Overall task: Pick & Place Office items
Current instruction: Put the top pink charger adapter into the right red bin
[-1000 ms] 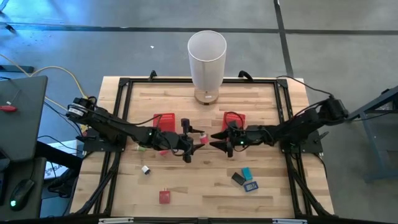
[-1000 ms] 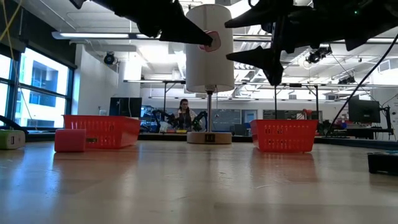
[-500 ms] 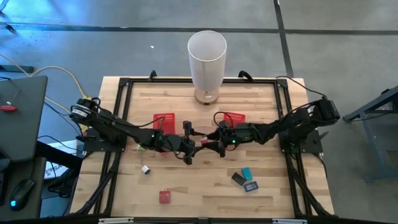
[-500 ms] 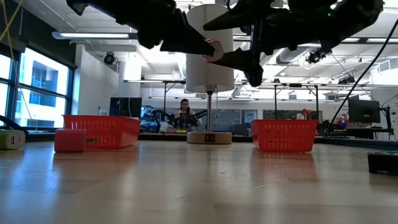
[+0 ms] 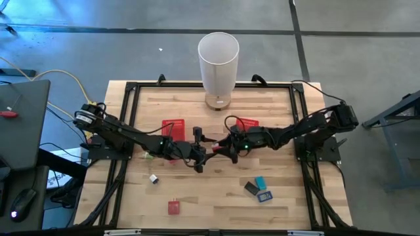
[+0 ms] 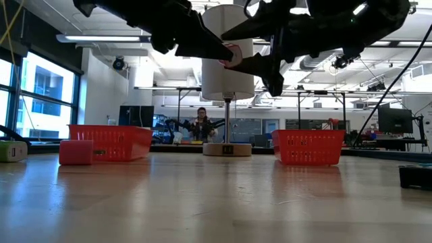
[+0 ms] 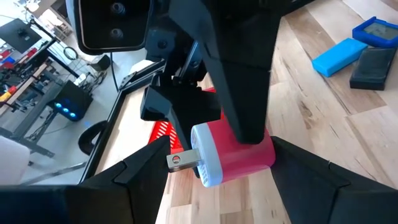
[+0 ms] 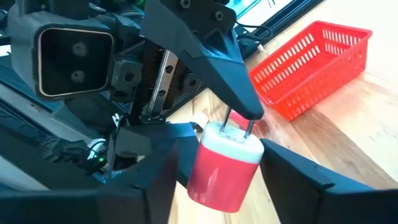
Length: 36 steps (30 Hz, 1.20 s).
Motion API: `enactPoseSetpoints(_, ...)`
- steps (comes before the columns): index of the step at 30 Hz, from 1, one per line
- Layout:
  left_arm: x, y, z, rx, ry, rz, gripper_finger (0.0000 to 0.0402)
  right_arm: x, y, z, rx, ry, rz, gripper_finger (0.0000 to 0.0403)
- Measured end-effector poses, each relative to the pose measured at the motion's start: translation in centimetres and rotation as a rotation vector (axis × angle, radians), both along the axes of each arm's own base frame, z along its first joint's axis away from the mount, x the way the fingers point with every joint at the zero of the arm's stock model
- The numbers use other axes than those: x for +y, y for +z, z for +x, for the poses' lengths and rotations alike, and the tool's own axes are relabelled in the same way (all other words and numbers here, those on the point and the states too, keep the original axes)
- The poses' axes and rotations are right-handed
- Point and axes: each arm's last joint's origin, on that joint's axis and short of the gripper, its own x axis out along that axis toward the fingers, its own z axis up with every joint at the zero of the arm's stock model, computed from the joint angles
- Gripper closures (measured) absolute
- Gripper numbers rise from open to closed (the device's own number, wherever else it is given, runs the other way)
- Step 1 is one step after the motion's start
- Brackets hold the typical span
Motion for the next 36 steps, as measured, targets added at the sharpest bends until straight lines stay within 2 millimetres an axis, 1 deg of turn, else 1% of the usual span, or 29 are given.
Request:
enactPoseSetpoints(6,0.23,0.00,0.06,0.001,0.003,0.004,0.0150,-0.03,-0.11,-0.02,0.011,-0.006,-0.005,0.0248)
enactPoseSetpoints(11,0.22,0.02,0.06,0.000,0.002,0.005,0.0150,-0.04,-0.13,-0.02,0.013,-0.002,-0.005,0.0271)
enactPoseSetpoints(23,0.21,0.05,0.06,-0.001,-0.001,0.009,0.0150,-0.01,-0.15,-0.04,0.011,0.013,-0.033,0.0278)
enactPoseSetpoints(36,-0.04,0.07,0.01,0.010,-0.020,0.053,0.0149,0.07,-0.13,-0.05,0.007,0.029,-0.052,0.0279)
